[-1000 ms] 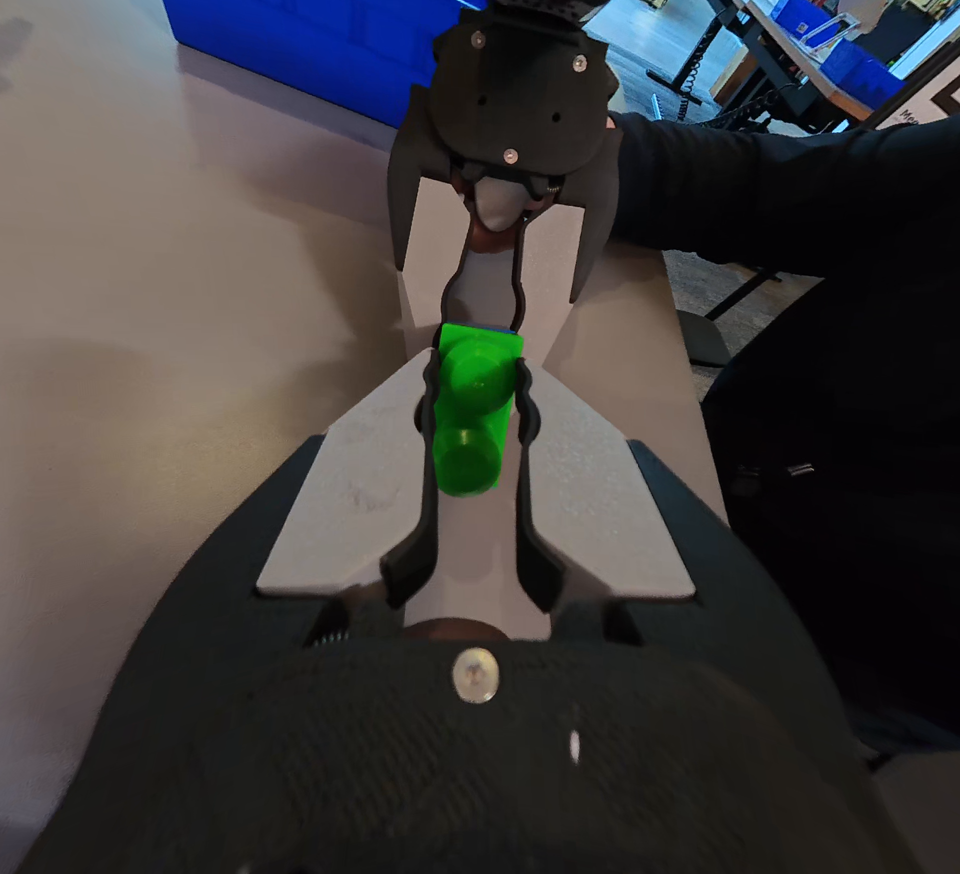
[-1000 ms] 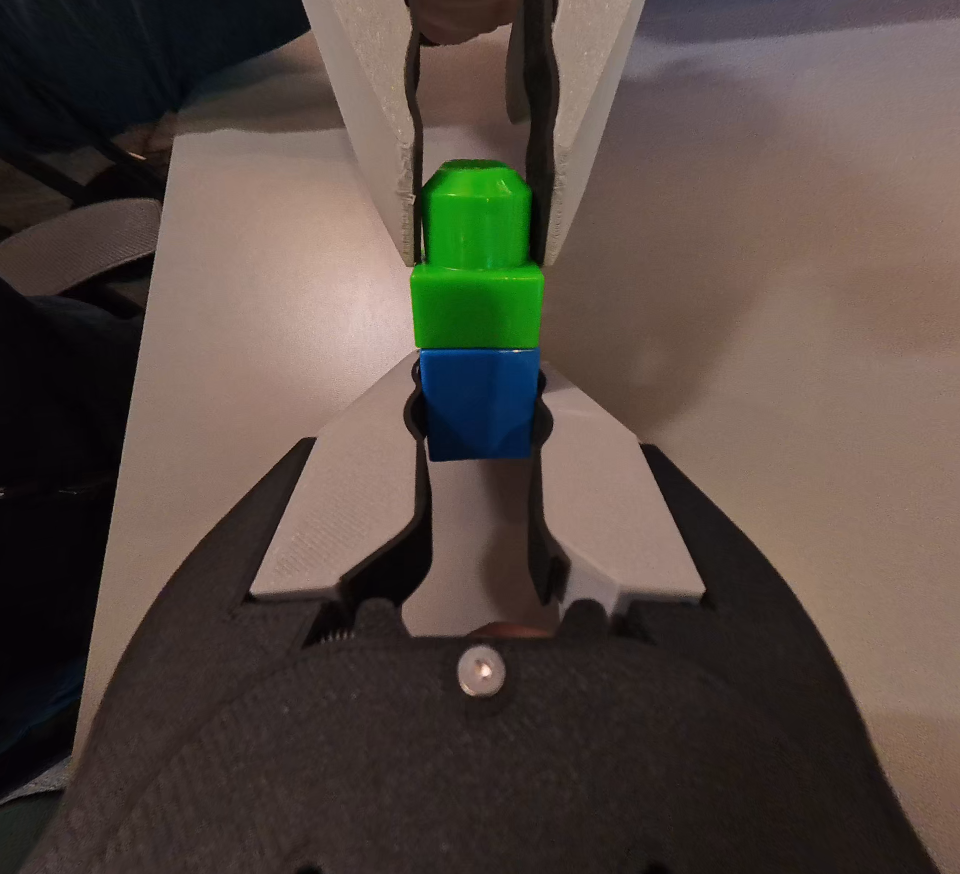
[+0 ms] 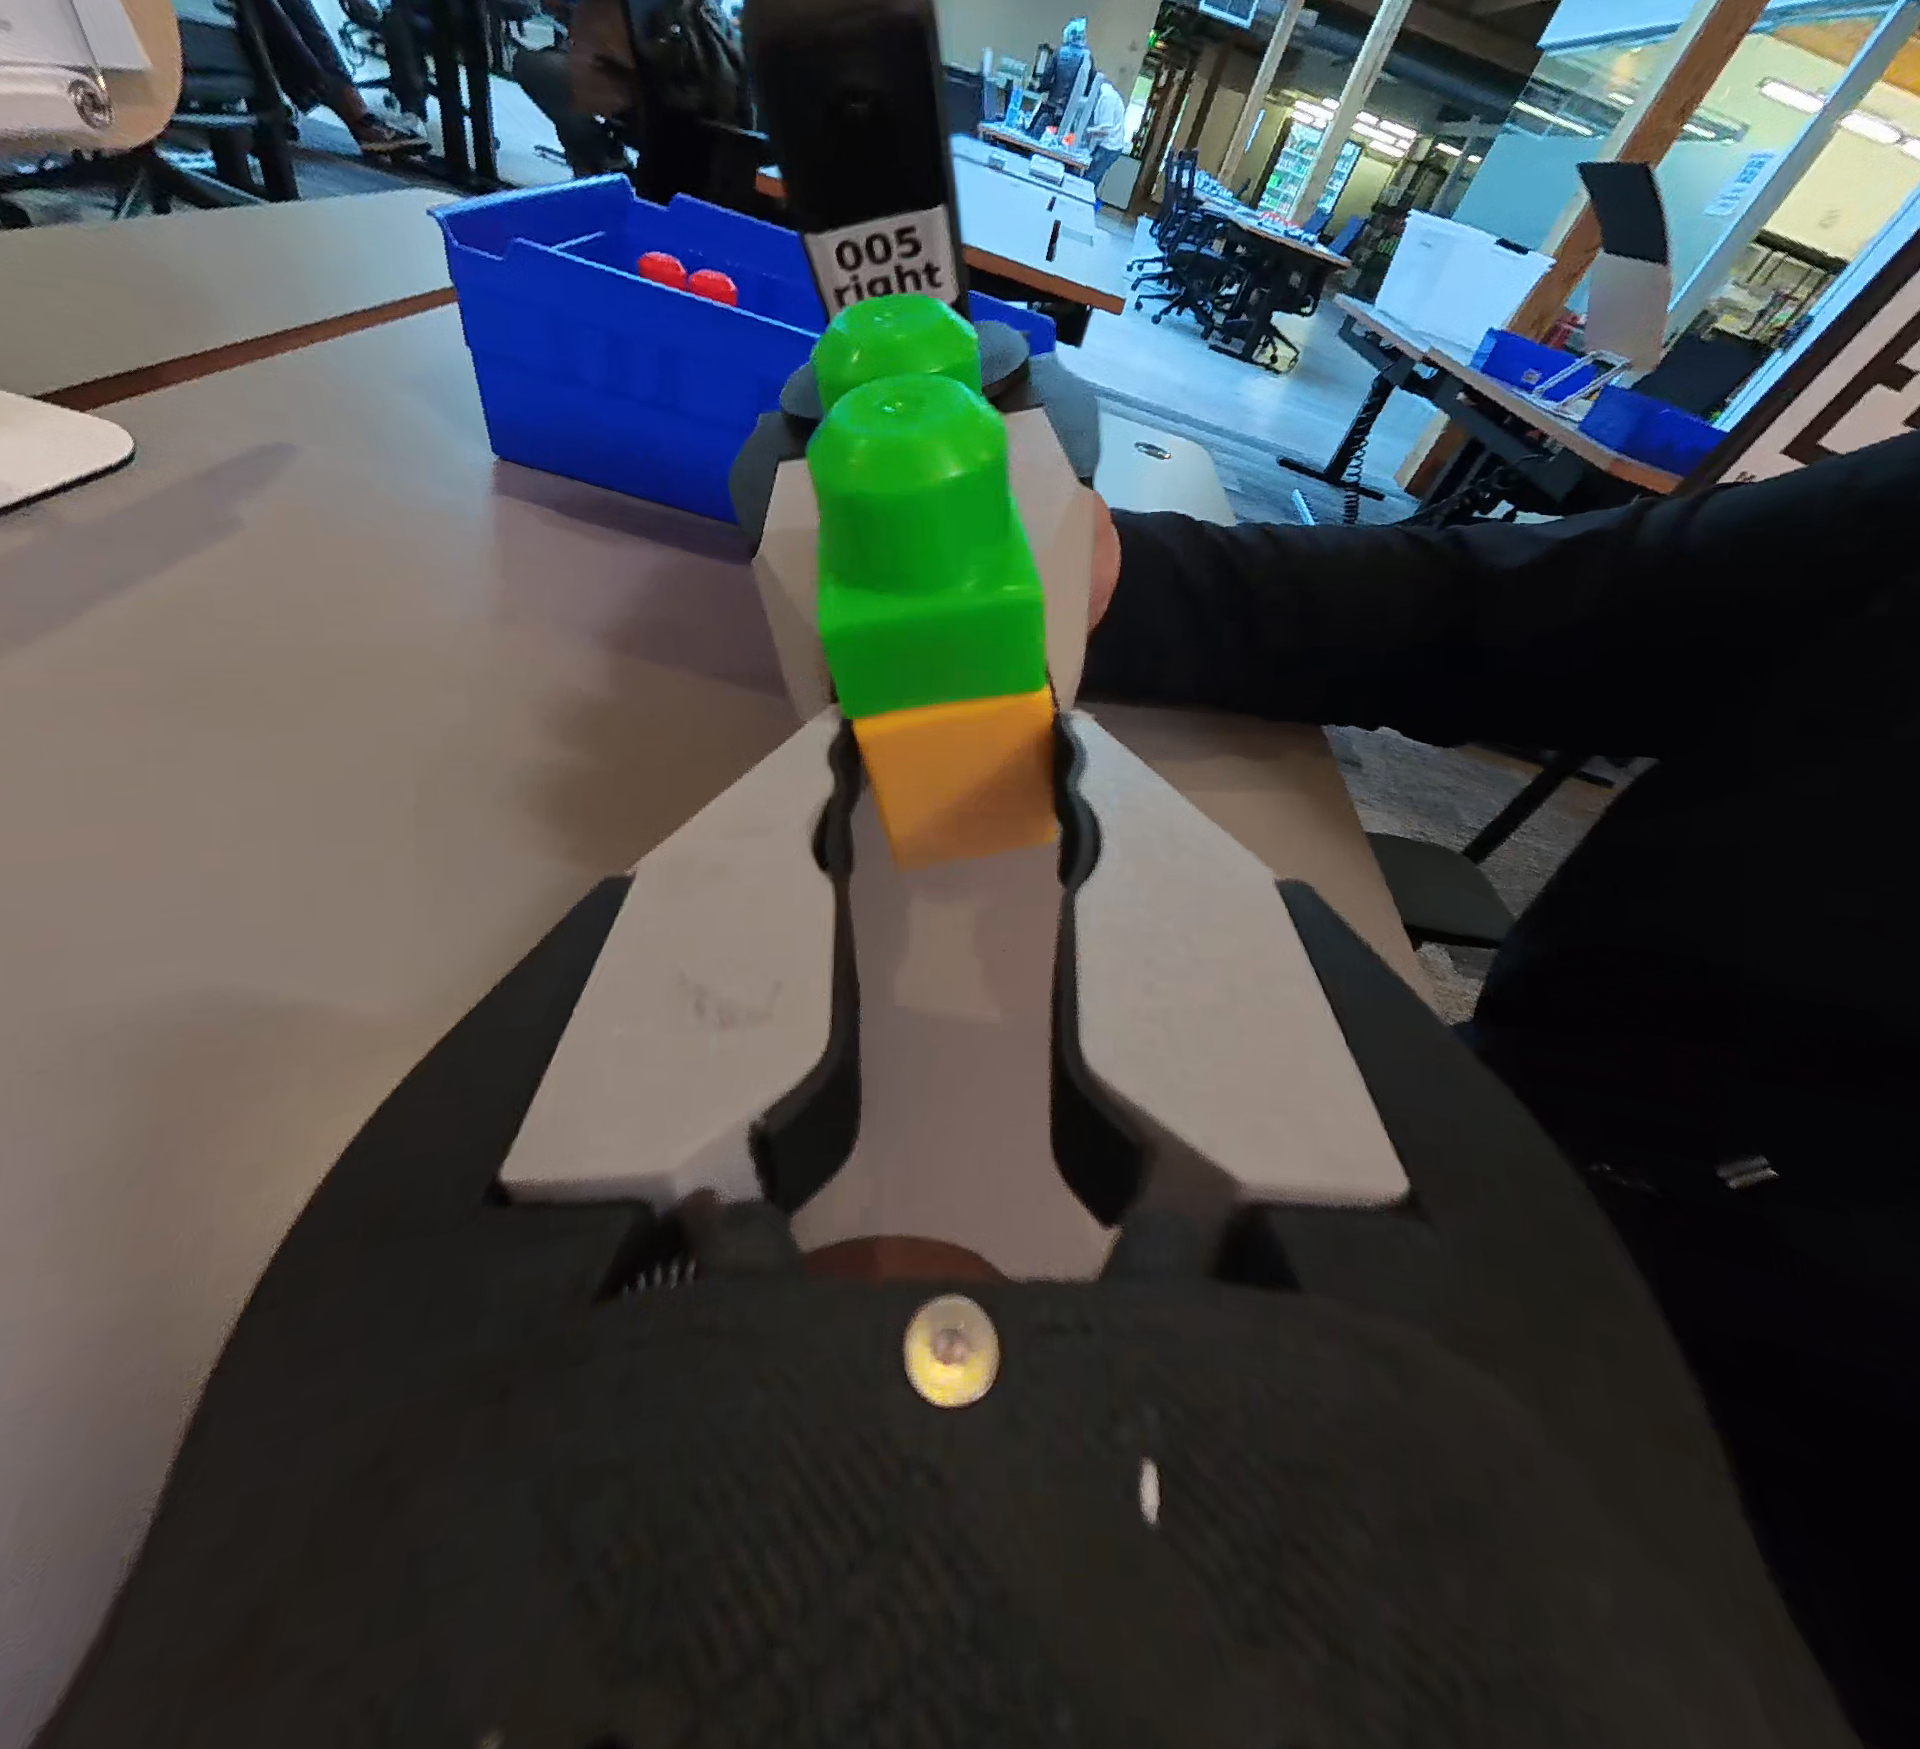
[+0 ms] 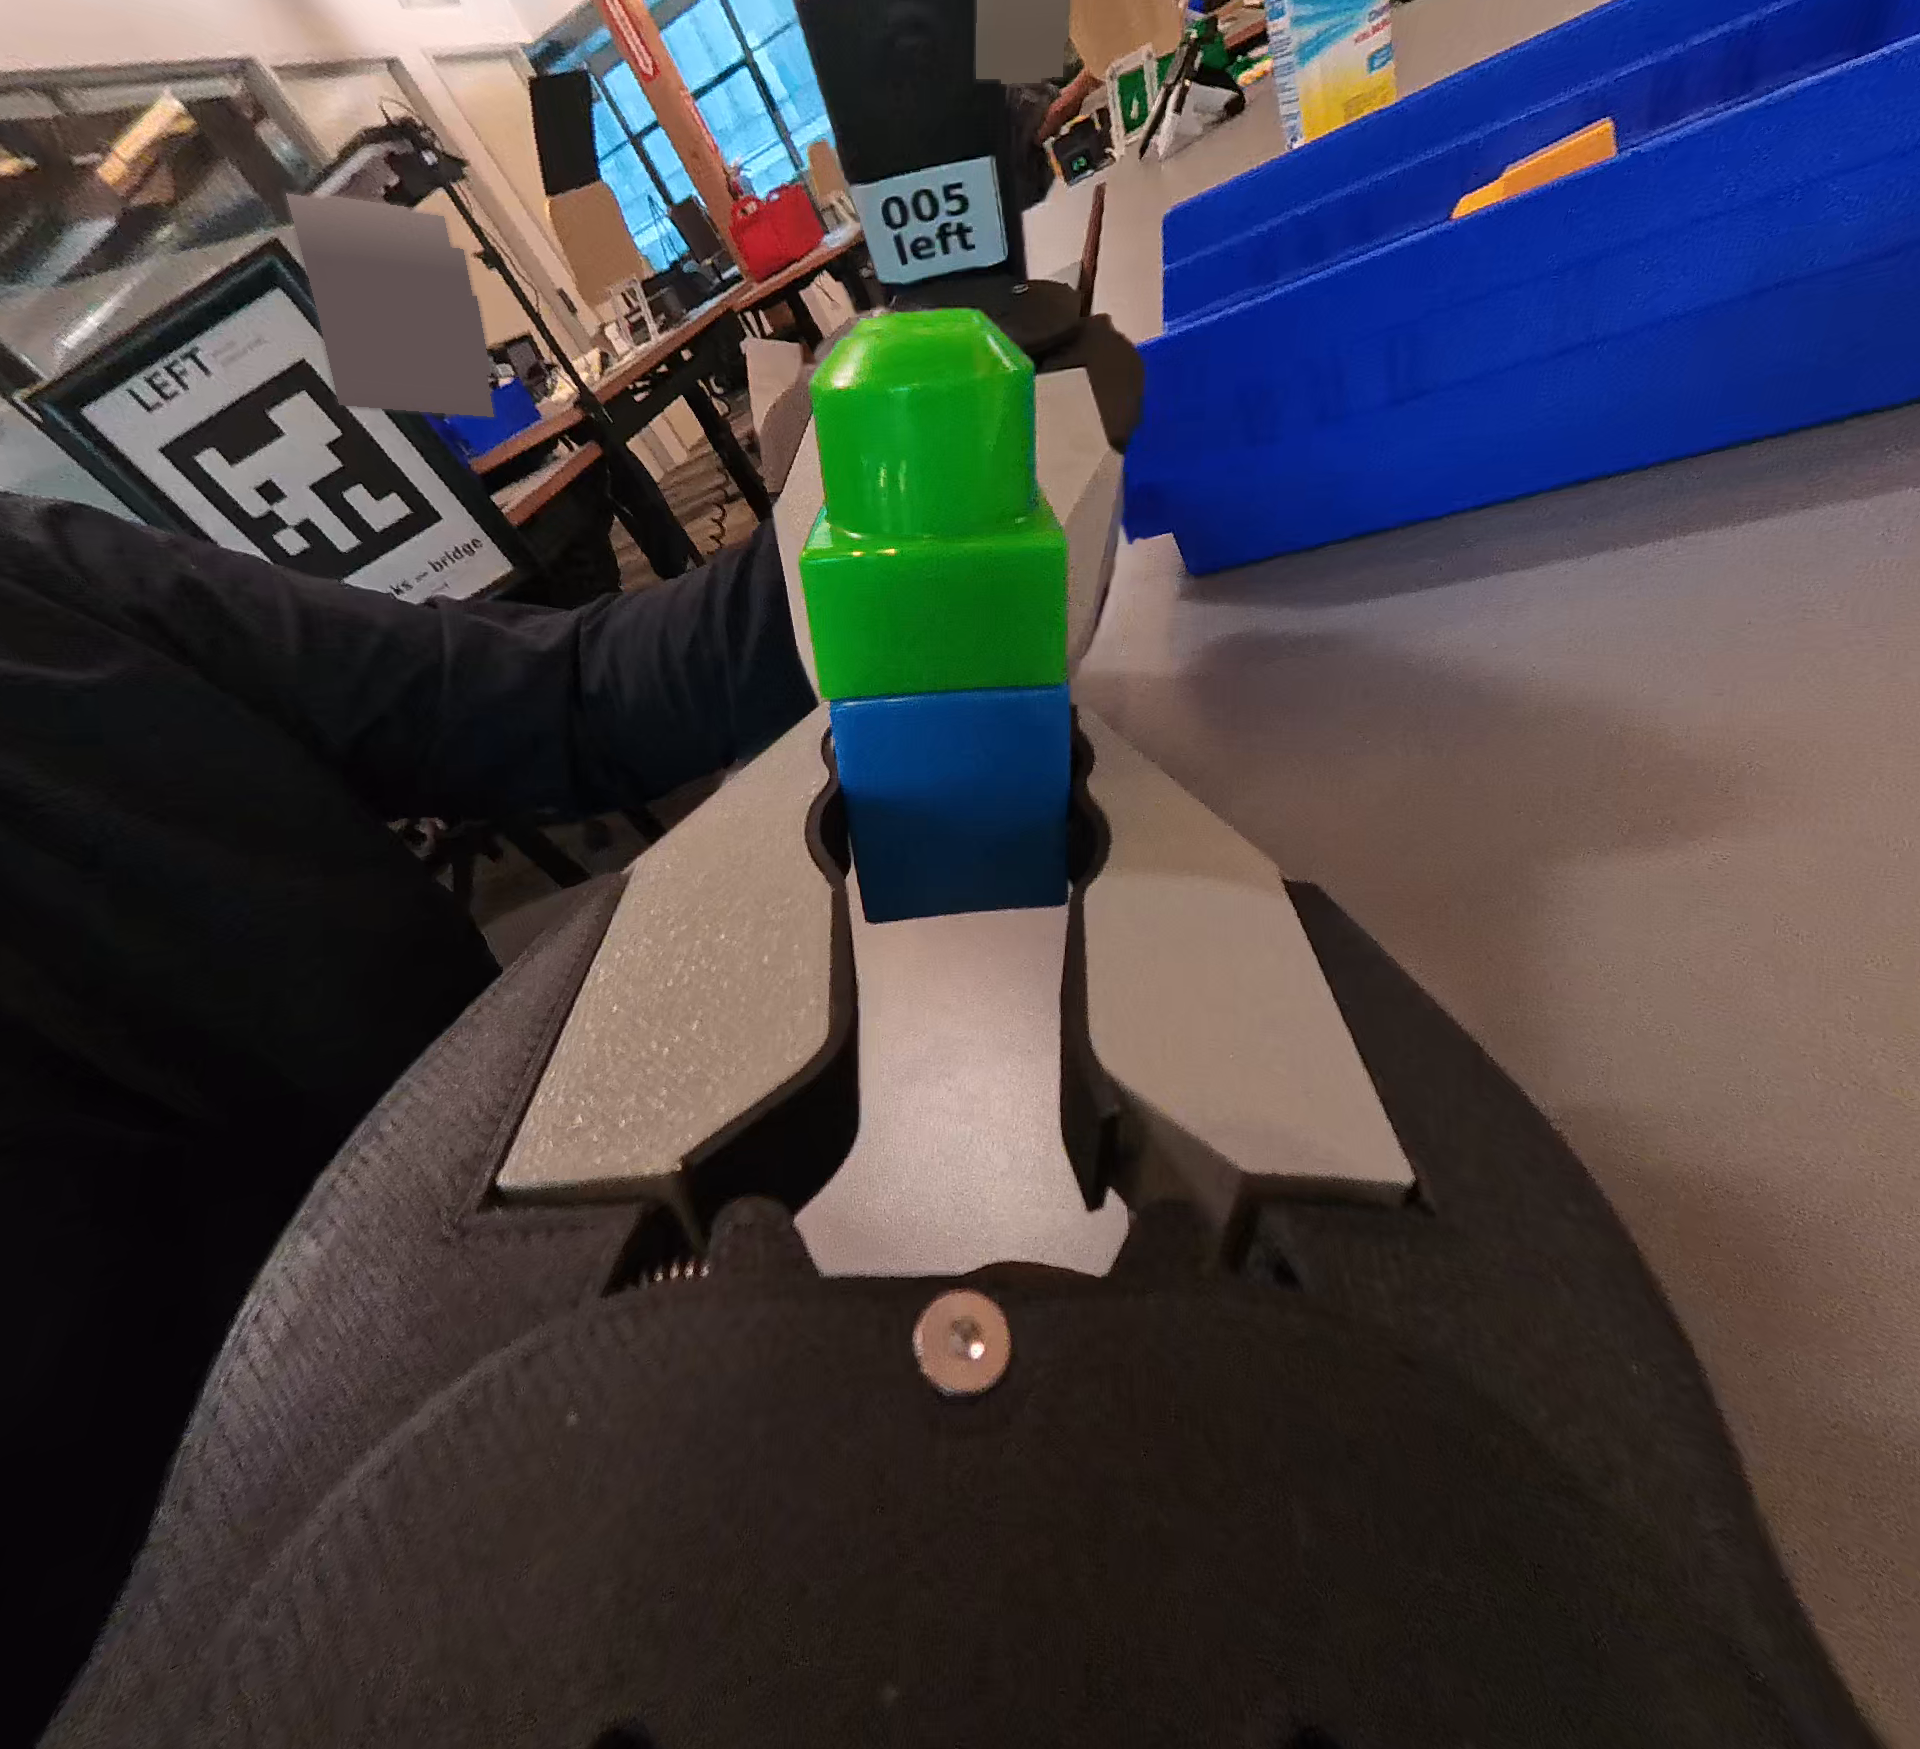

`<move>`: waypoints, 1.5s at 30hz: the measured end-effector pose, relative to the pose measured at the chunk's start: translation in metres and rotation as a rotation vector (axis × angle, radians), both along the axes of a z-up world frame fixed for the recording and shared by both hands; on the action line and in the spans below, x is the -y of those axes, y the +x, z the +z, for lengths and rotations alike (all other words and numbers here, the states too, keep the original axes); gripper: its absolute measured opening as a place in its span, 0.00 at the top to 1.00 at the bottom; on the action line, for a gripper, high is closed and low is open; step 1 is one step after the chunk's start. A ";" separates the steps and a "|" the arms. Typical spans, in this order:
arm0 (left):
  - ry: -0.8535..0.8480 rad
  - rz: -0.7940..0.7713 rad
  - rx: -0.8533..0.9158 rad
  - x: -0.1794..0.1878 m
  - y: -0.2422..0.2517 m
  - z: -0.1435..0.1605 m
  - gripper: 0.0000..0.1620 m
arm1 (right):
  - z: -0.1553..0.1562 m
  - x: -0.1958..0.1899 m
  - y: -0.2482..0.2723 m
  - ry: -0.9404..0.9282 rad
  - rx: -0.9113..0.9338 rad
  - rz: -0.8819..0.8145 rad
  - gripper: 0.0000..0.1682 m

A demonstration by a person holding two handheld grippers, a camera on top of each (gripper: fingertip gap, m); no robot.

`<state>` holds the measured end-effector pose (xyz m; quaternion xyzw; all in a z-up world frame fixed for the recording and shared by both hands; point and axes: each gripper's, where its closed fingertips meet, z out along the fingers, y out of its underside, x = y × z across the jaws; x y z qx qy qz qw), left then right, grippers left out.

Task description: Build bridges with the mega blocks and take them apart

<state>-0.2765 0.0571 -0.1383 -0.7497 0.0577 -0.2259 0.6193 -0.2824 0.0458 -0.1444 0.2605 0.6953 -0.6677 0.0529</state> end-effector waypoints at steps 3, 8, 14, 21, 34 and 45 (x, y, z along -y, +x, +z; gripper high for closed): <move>-0.012 0.002 -0.014 -0.001 0.000 -0.002 0.79 | -0.003 -0.001 0.001 0.003 0.021 0.019 0.77; -0.024 0.019 -0.066 0.001 -0.001 -0.004 0.79 | -0.004 -0.007 0.000 0.019 0.032 0.013 0.71; -0.072 -0.005 -0.067 0.000 0.004 -0.014 0.79 | 0.022 -0.019 -0.002 -0.054 -0.056 -0.039 0.70; -0.091 -0.019 -0.023 -0.003 0.007 -0.017 0.80 | 0.012 -0.012 0.000 0.099 -0.083 -0.064 0.79; -0.184 0.075 -0.093 -0.004 -0.010 -0.041 0.82 | 0.144 -0.200 0.029 0.219 -0.224 -0.854 0.80; -0.279 0.154 -0.185 -0.009 -0.022 -0.068 0.78 | -0.009 -0.381 -0.034 0.539 0.226 -1.395 0.79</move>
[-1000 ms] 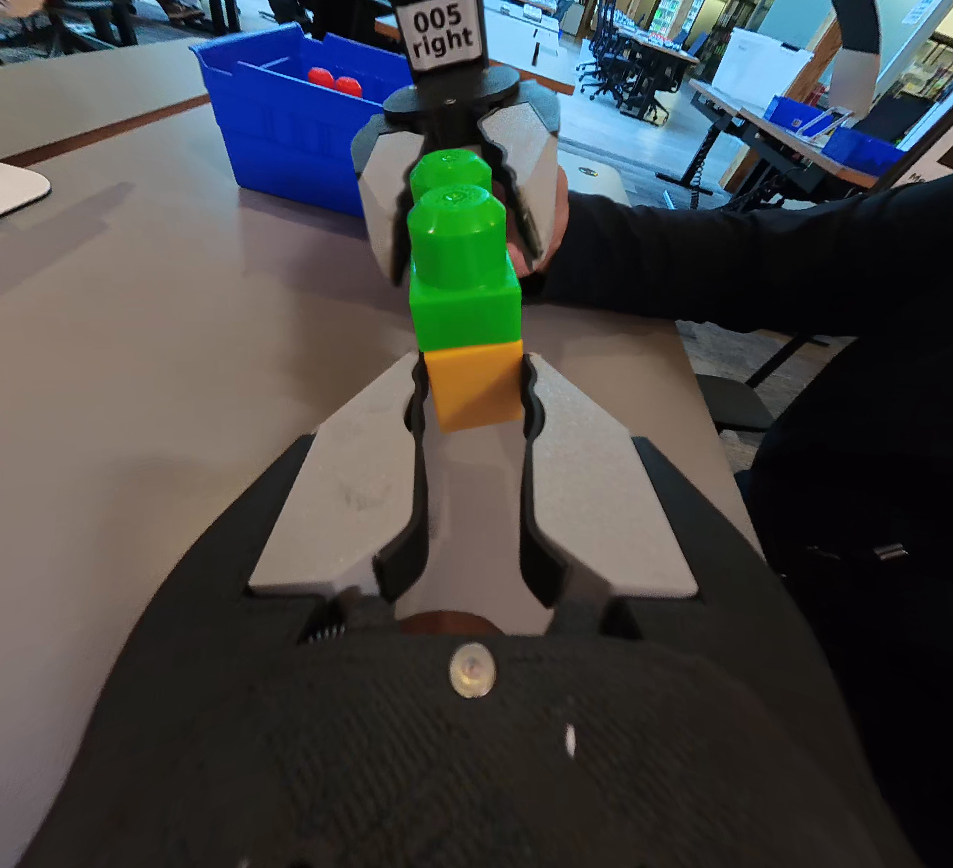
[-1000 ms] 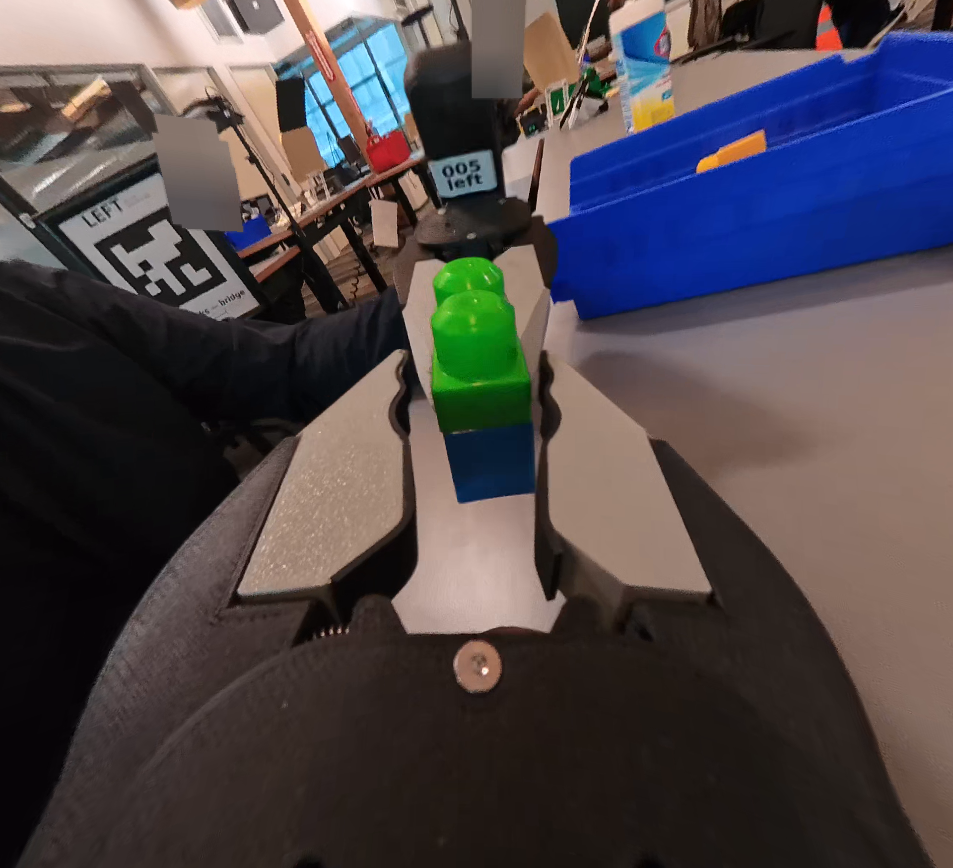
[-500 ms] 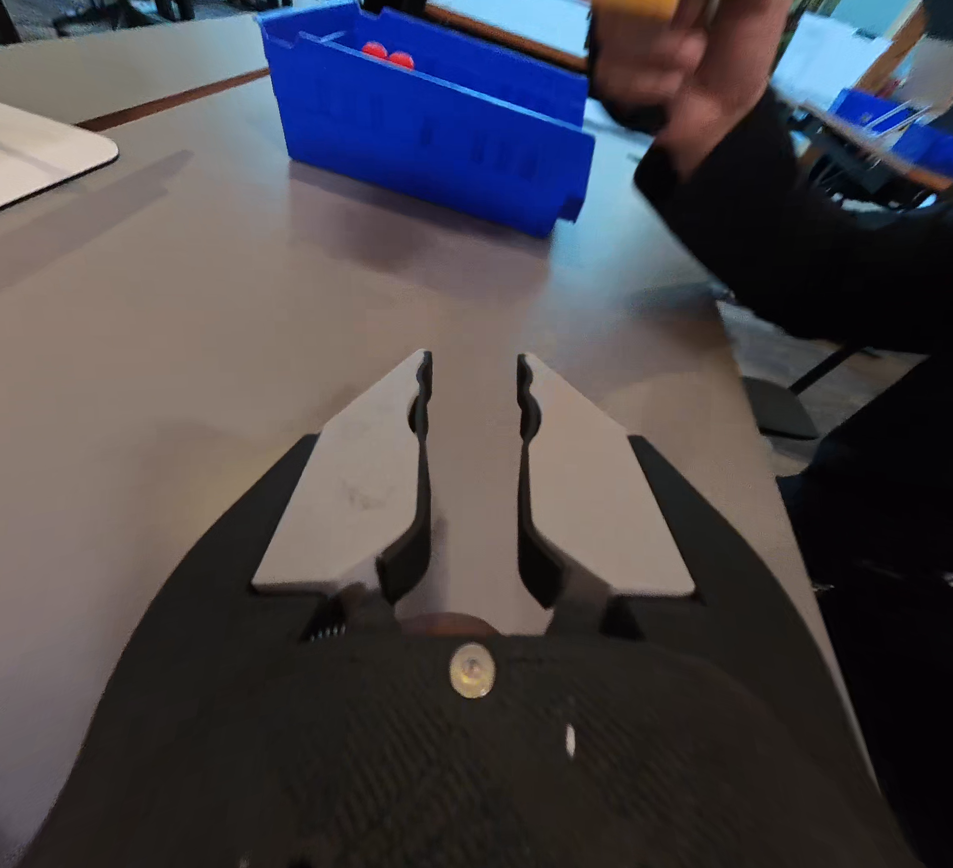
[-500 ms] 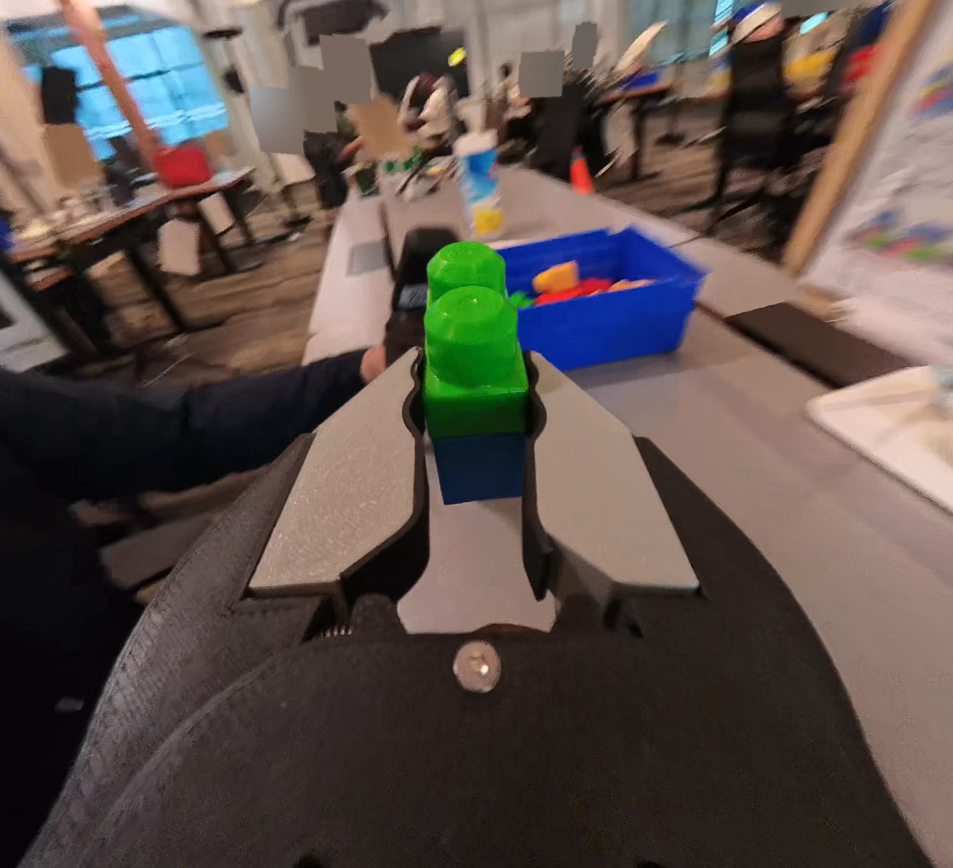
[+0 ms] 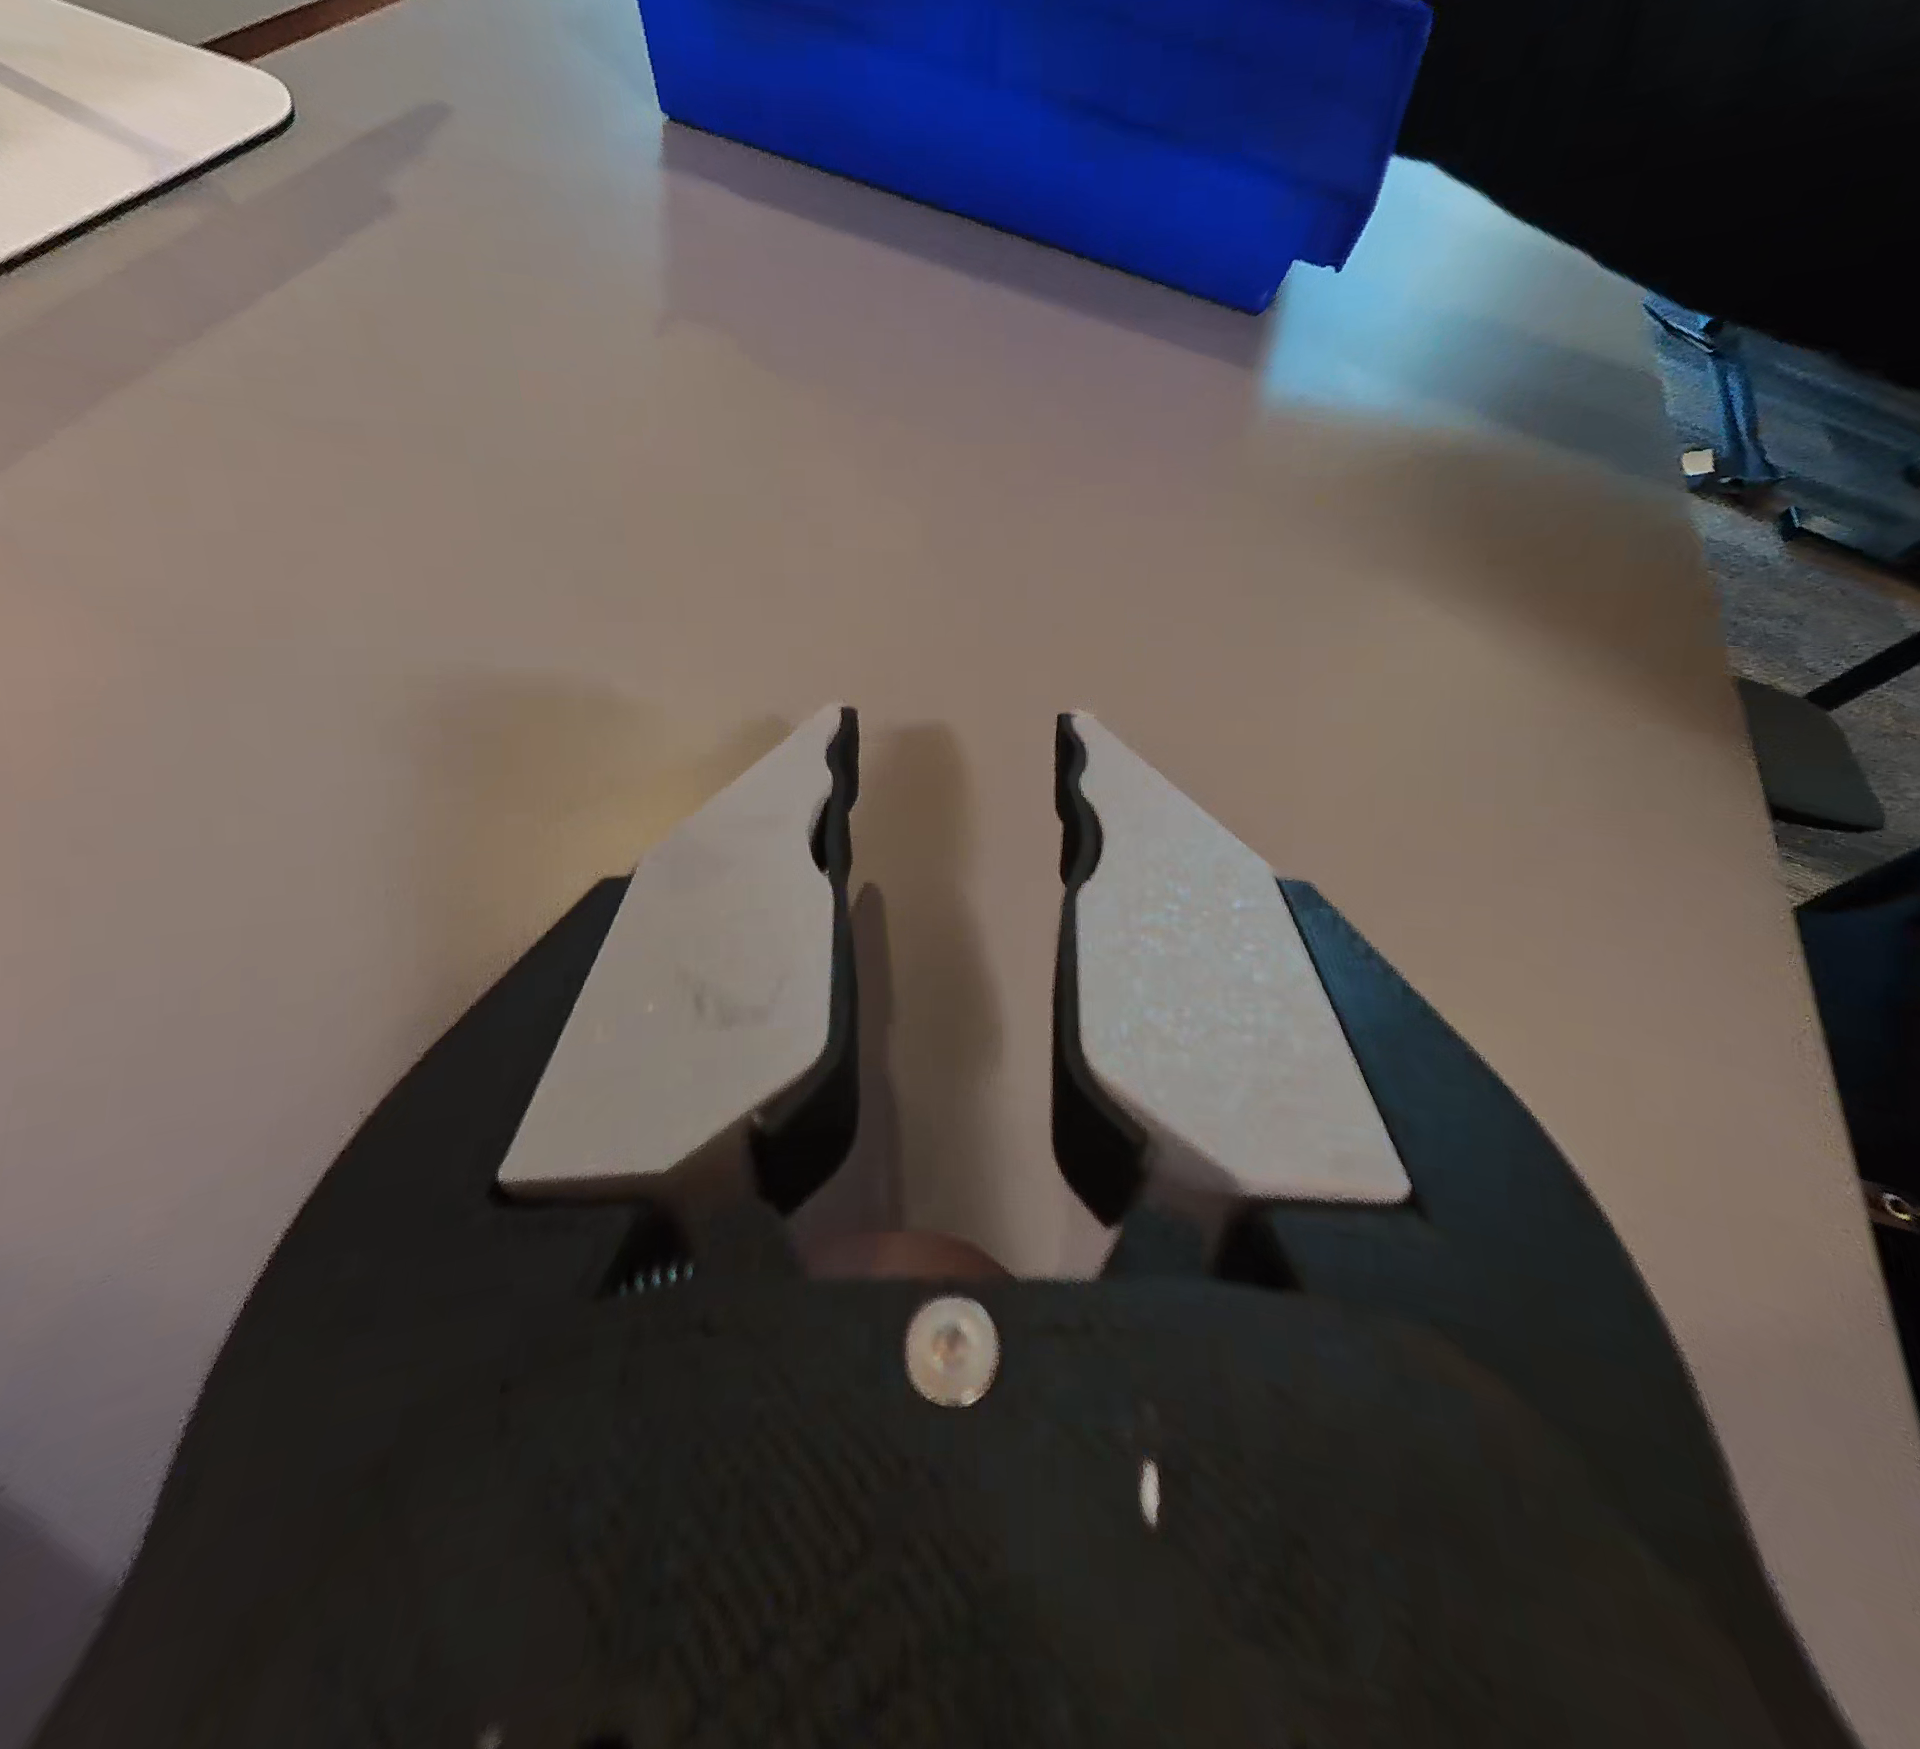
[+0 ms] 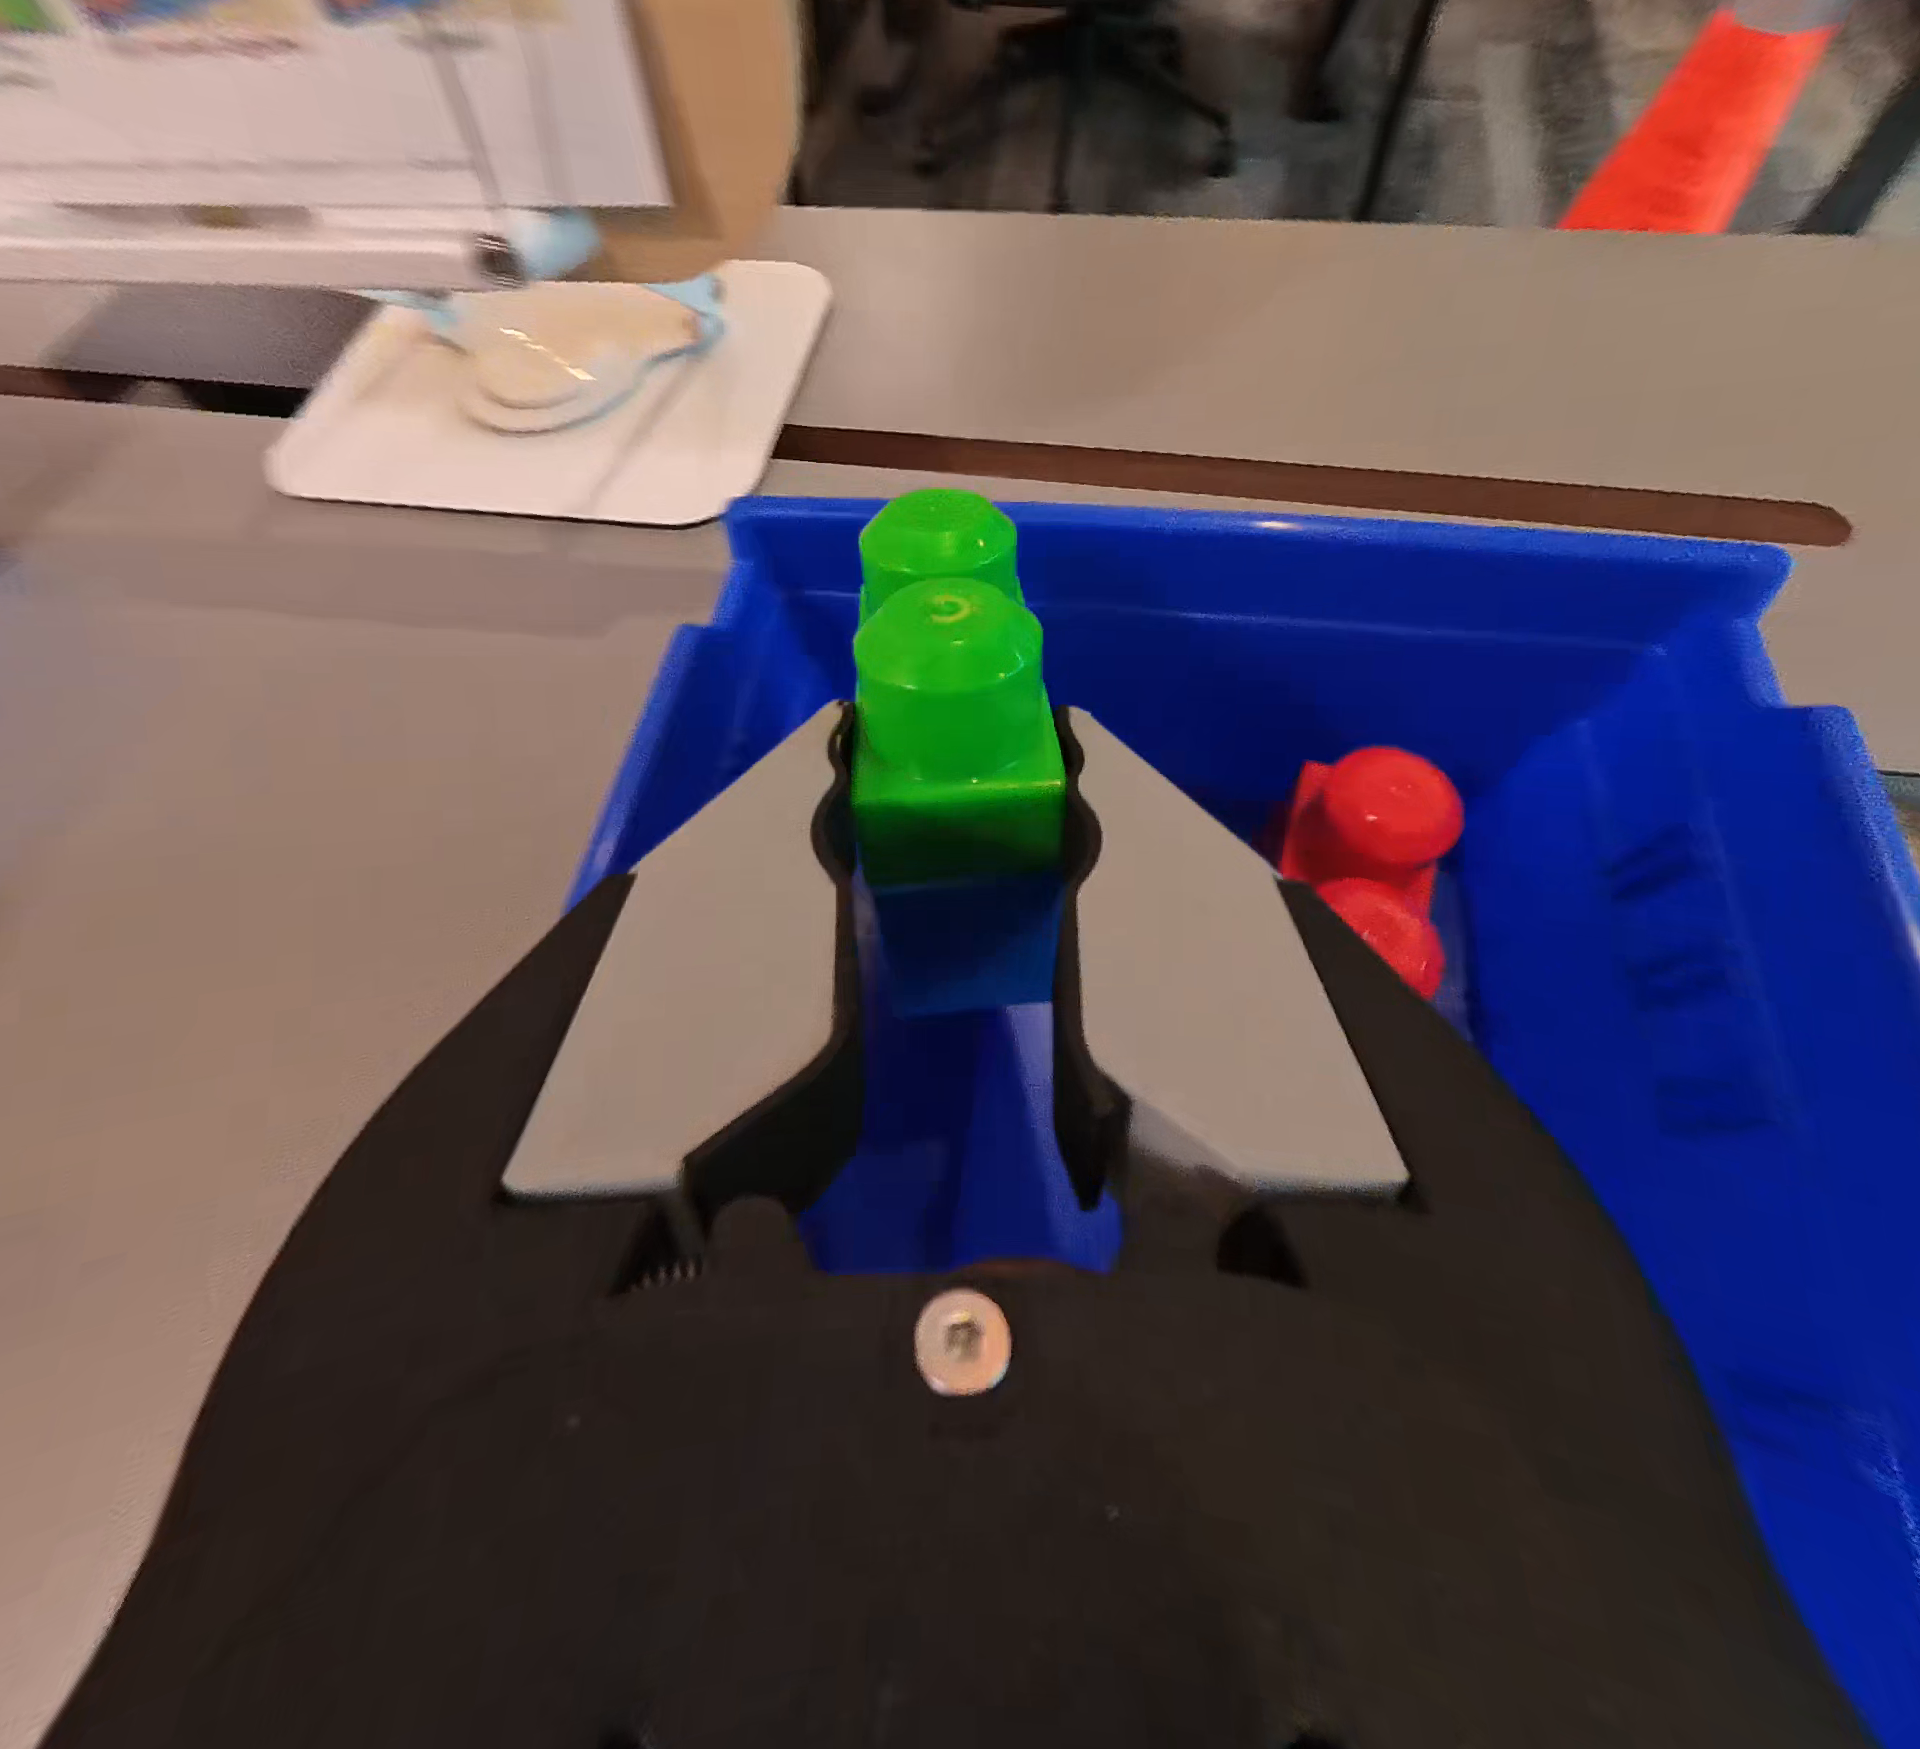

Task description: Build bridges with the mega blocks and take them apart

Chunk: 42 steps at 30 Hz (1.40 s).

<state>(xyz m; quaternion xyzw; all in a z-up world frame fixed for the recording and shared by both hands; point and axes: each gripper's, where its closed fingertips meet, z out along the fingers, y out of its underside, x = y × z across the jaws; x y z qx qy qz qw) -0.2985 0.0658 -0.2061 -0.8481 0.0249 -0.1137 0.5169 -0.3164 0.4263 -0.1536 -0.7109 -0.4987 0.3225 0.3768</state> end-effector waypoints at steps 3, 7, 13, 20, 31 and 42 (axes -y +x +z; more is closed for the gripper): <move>0.000 0.000 0.020 0.000 -0.001 0.000 0.78 | -0.024 -0.015 -0.010 0.011 0.060 -0.035 0.79; -0.004 -0.019 -0.001 0.000 0.001 0.000 0.80 | -0.040 -0.017 -0.015 -0.007 0.049 -0.008 0.79; -0.016 -0.049 -0.023 -0.001 0.010 -0.001 0.80 | -0.063 -0.004 -0.003 -0.036 0.163 0.044 0.78; -0.013 -0.041 -0.005 0.000 0.007 -0.001 0.79 | -0.031 0.005 0.016 0.037 0.168 0.072 0.70; 0.008 -0.005 -0.017 0.000 0.000 0.006 0.71 | 0.146 0.148 0.021 0.160 -0.346 0.354 0.66; 0.056 -0.025 -0.051 0.006 -0.001 0.011 0.63 | -0.020 0.309 -0.060 0.026 -0.190 0.704 0.57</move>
